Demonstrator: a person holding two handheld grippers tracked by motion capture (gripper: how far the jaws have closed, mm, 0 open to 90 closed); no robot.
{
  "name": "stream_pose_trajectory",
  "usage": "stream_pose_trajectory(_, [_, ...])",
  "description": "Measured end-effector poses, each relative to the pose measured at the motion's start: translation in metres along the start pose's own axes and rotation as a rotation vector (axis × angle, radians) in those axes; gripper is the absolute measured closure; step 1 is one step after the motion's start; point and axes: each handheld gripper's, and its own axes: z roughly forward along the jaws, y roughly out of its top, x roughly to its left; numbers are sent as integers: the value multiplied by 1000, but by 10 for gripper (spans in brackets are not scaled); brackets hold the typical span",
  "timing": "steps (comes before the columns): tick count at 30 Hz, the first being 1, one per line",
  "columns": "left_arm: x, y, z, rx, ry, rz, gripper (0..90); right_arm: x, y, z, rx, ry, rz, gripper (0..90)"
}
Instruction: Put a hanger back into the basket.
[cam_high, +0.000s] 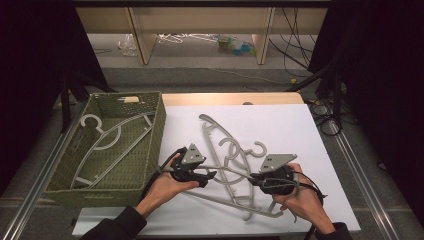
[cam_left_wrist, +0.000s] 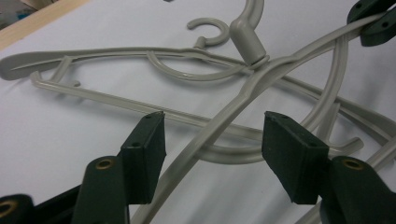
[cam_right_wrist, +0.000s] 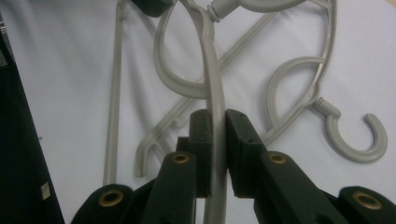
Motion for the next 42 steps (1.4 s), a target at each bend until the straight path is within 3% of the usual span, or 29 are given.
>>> stream_pose_trajectory(2, [0,2,5,17,-4,32,435,1,1,0,-15,-17,-13,818])
stream_pose_trajectory(6, [0,6,11,36,-19,85,527,3,2,-3,-11,0,-22,818])
stream_pose_trajectory(9, [0,8,14,35,-30,94,548,2,2,-3,-15,4,-34,818])
stream_pose_trajectory(12, [-1,9,15,44,-45,130,614,2,2,-1,-26,-8,-33,818])
stream_pose_trajectory(18, [-6,13,12,62,-44,238,676,0,1,-2,-12,4,-47,817])
stream_pose_trajectory(21, [-11,16,7,76,-36,297,711,-2,-1,-2,-18,-11,-62,801])
stream_pose_trajectory(24, [-15,18,3,83,-40,327,728,-4,-1,-3,-26,-27,-63,783])
stream_pose_trajectory(27, [-18,19,0,94,-58,332,756,-5,-2,-4,-35,-37,-54,748])
stream_pose_trajectory(28, [-20,19,-1,96,-66,326,766,-6,-1,-5,-23,-35,-42,719])
stream_pose_trajectory(33, [-25,20,-3,105,-105,283,812,-8,0,-8,-65,-67,28,556])
stream_pose_trajectory(36, [-22,21,-6,109,-93,252,815,-9,1,-10,-99,-93,53,451])
stream_pose_trajectory(42, [-6,20,-15,113,-52,172,815,-12,1,-14,-182,-120,125,401])
